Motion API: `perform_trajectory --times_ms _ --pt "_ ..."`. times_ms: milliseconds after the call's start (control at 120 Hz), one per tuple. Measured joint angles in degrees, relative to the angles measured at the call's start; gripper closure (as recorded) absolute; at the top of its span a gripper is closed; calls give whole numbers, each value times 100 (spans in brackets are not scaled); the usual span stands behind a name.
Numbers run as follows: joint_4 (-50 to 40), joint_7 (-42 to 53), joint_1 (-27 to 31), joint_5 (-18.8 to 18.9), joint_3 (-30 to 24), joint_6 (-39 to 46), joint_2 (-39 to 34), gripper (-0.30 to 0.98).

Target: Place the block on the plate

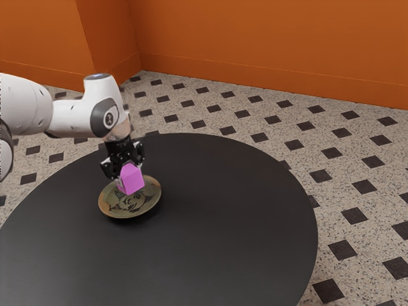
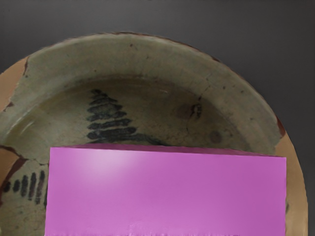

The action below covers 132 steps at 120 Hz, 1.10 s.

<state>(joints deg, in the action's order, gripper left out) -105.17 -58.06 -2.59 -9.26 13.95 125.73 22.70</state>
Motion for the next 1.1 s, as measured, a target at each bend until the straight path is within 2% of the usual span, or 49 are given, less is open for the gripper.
perform_trajectory --times_ms 92,308,458,625,742,892,983,1100 --pt "-44 -22 35 18 -4 9 46 28" --pt "-74 -46 63 22 -8 17 -98 11" --pt "-473 -49 15 105 -108 14 -762 6" --pt "-1094 155 38 537 -544 -78 -1663 3" --pt "-978 827 3 651 -564 -440 -1834 1" --pt "-139 2065 -448 702 -209 -1101 -1665 1" --pt "574 2846 -531 709 -173 -1552 -1353 0" --pt "762 3759 -512 686 -203 -1941 -1469 0"
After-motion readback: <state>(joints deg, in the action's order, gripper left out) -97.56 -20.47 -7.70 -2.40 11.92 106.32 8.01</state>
